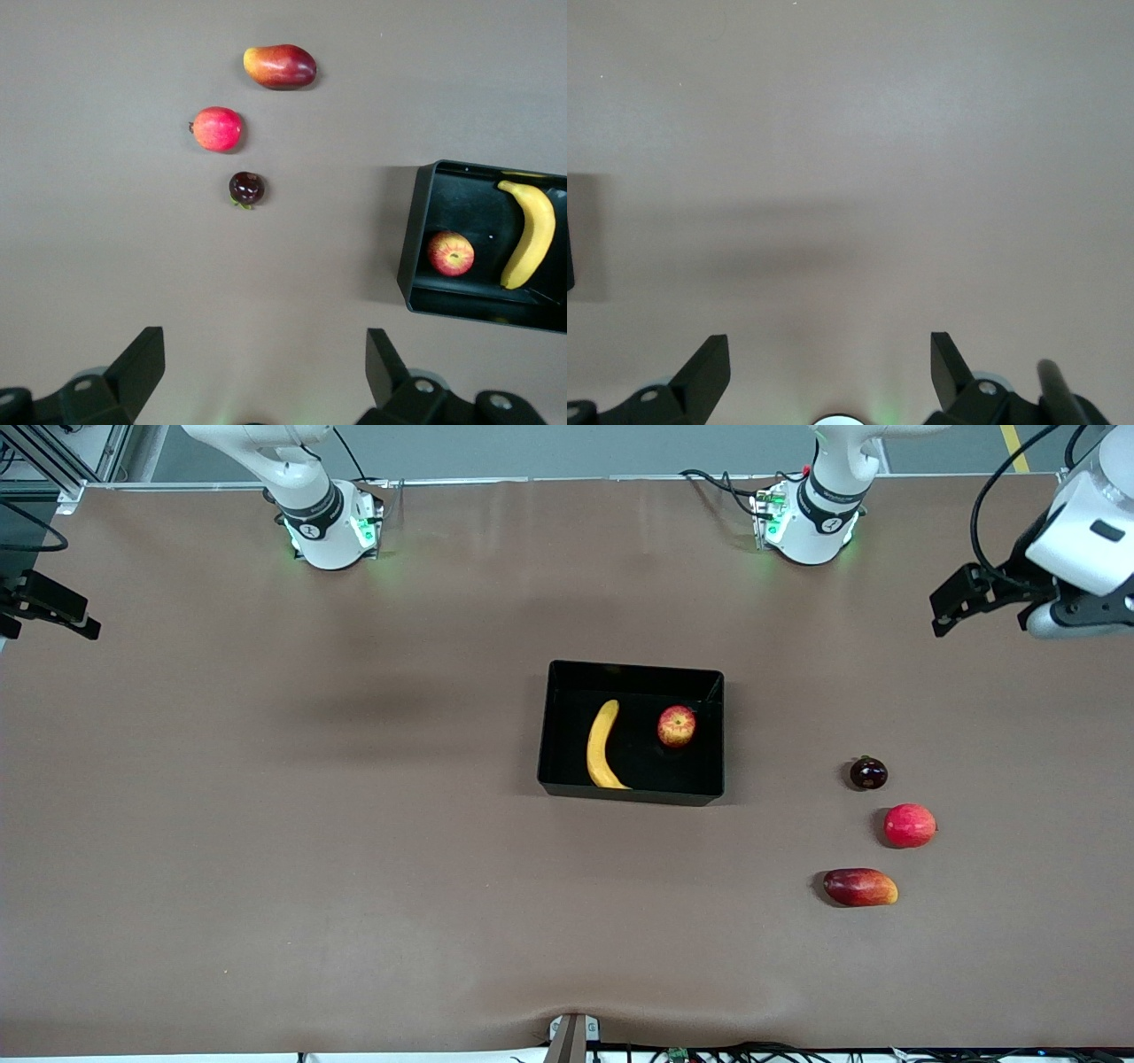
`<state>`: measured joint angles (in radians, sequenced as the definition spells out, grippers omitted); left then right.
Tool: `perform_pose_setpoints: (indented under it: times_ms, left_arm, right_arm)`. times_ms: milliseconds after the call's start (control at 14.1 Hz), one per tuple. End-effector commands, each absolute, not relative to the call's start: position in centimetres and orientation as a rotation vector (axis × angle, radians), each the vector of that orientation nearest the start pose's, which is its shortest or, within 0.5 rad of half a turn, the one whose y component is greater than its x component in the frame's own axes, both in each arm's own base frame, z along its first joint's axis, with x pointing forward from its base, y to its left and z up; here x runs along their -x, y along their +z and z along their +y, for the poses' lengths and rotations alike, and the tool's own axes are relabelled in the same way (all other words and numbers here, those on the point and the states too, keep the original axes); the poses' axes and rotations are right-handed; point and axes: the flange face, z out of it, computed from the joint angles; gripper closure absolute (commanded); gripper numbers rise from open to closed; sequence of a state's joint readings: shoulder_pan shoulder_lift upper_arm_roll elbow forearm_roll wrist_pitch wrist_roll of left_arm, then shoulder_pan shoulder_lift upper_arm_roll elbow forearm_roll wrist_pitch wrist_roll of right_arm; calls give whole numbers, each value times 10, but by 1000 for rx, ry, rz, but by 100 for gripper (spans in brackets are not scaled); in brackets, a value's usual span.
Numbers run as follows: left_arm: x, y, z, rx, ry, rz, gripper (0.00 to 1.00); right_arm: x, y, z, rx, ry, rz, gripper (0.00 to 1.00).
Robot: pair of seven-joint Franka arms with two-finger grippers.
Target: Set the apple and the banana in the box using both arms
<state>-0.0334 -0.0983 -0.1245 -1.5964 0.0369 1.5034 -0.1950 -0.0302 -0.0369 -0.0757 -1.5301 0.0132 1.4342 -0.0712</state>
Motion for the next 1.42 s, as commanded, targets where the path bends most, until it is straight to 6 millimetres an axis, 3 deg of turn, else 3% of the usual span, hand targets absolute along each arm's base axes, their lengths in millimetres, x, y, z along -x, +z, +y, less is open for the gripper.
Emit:
perform_pose_setpoints:
  times_ms: [0,356,711,854,1067,1352]
  left_arm:
    - [-495,661,-77,3111,-21,-63,0]
    - [-504,663,-74,3100,-30,-43,0]
    - [-501,661,-70,3096,20,70,0]
    - [-503,664,-60,3102,12,83,0]
    - [-509,674,-59,3105,-23,78,0]
    - [-509,673,-59,3103,-21,76,0]
  right_arm:
    - [-524,654,-58,3121,86,43,0]
    - [-524,654,-58,3121,86,43,0]
    - [-524,653,-59,3121,91,46,0]
    - [-524,654,-59,3120,88,46,0]
    - [-524,654,-60,3120,86,48,0]
    - [-524,654,-60,3120,88,48,0]
